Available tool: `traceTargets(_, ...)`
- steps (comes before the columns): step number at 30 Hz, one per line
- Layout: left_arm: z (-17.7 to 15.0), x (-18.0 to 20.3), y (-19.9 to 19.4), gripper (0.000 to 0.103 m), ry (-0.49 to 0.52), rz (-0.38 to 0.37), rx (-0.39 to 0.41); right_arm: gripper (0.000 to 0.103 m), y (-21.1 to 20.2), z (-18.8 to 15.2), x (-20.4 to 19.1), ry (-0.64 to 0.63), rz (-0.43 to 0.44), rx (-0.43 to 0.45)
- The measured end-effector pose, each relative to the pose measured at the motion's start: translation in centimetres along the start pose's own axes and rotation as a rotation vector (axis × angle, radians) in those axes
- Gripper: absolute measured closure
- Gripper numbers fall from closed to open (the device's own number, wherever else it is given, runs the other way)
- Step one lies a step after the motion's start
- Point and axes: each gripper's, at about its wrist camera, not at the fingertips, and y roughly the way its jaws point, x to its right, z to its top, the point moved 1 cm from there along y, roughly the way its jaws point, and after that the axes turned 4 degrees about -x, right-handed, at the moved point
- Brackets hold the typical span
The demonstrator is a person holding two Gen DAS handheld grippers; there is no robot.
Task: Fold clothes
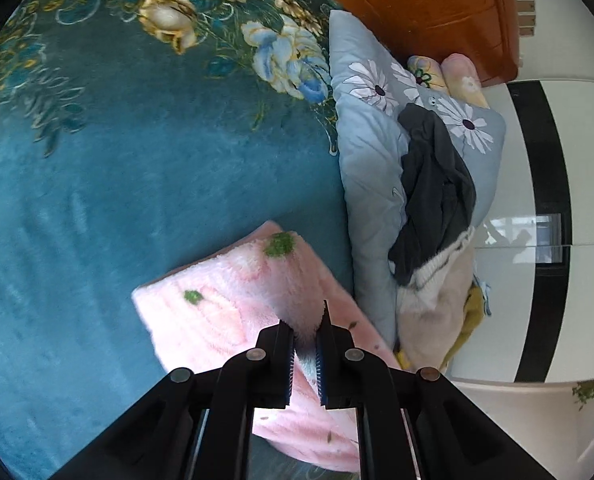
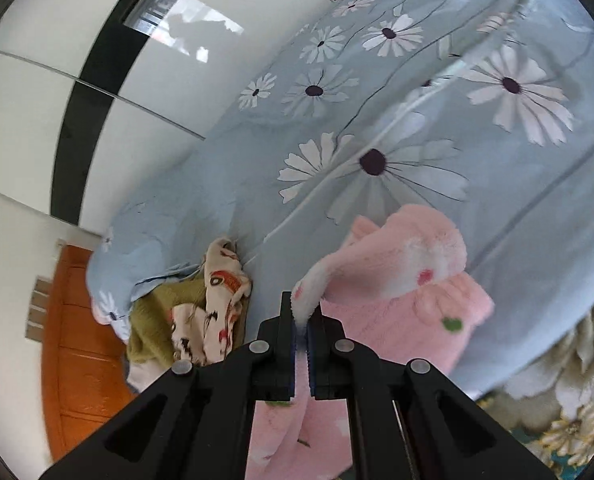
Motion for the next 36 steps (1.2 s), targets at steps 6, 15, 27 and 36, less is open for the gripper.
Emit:
traceTargets(6,2.0,0.5,2.1,0.092,-0.023,-0.008,0.019,0.098,2.6,0.9,-0.8,0.046,-0.056,0.007)
traceTargets(15,2.2,2.3,6.4,0.061,0.017,0.007,-0.026,0.096,4.1,0.6,-0.3,0.055,-0.11,-0.01)
traceTargets(27,-0.5,0.7,3.1,0.037,0.031,-0.099,0.033,0.051,3.2,0.0,0.2,0.006,0.022,-0.047)
traceTargets(36,-4.6,-9.9,3.0,0.036,-0.112,0.114,0.031,0.046,-1.3,-2.2,7.3,-0.034,-0.055,0.038)
